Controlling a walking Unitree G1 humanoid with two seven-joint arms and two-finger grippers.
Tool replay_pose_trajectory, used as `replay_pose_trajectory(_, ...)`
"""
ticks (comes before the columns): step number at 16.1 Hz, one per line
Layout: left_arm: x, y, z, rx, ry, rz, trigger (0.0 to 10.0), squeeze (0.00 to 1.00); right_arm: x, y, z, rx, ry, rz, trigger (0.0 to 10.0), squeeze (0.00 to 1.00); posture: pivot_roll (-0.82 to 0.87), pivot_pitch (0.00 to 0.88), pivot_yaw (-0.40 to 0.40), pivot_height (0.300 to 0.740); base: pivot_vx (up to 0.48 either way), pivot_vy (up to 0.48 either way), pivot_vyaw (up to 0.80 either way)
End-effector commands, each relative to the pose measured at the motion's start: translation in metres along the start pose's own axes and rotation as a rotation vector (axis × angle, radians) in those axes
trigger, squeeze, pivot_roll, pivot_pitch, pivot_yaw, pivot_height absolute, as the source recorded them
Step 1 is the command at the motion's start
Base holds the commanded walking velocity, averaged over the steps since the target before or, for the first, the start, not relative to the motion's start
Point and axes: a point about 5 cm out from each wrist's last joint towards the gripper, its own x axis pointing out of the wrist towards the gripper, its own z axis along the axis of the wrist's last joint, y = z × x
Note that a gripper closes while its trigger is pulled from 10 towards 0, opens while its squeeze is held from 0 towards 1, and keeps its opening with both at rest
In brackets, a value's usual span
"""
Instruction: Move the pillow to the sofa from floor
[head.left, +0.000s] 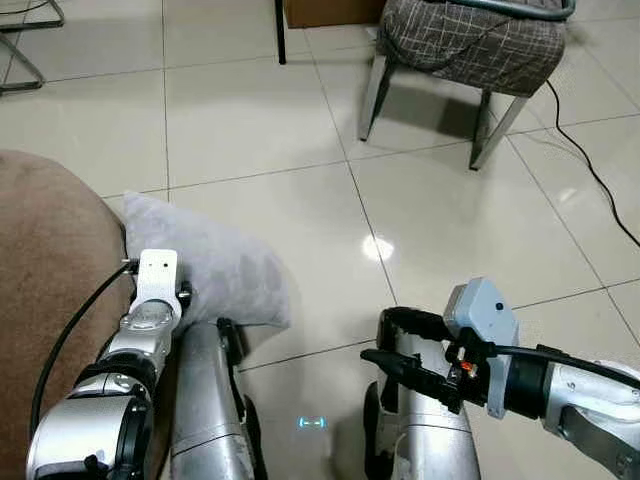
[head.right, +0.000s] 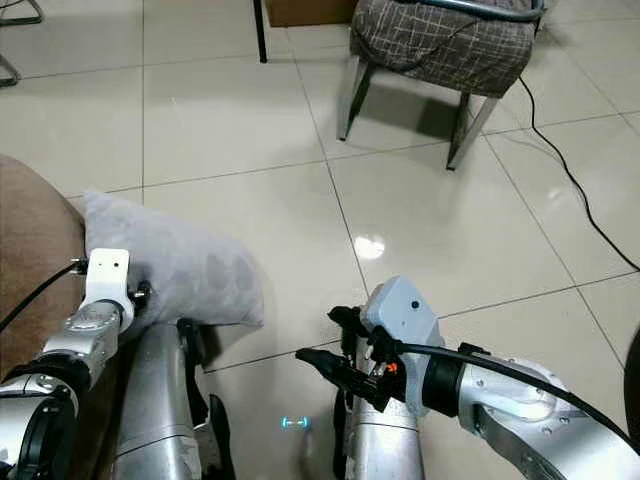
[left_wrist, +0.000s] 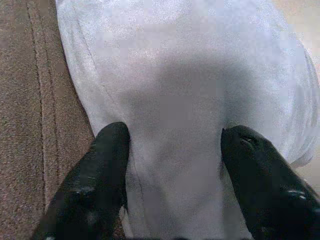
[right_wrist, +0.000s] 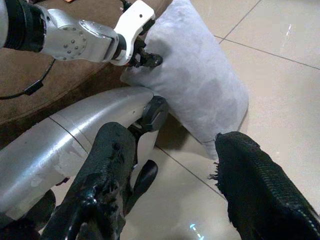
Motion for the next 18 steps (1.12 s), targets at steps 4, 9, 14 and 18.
replay_pose_trajectory(4,-0.0007,-0.0012,-0.0077,-0.006,0.033,-0.028,0.0,0.0,0.0005,0.0053,0.0002,-0.004,-0.004,0.017,10.0,0.0,-0.14,0.224,0.009,0.495,0.0,0.0,0.0)
replay_pose_trajectory(9,-0.0004,-0.0024,-0.0056,-0.011,0.026,-0.04,0.0,0.0,0.0033,0.0039,0.0008,-0.018,-0.008,-0.002,10.0,0.0,-0.13,0.214,0.01,0.495,0.0,0.0,0.0)
replay_pose_trajectory(14,-0.0004,-0.0035,-0.0052,-0.015,0.025,-0.046,0.0,0.0,0.0041,0.0038,0.0019,-0.02,-0.012,0.001,10.0,0.0,-0.13,0.214,0.008,0.495,0.0,0.0,0.0)
replay_pose_trajectory(18,-0.0004,-0.0044,-0.0052,-0.014,0.023,-0.051,0.0,0.0,0.0049,0.0037,0.0024,-0.02,-0.013,0.003,10.0,0.0,-0.14,0.214,0.006,0.495,0.0,0.0,0.0)
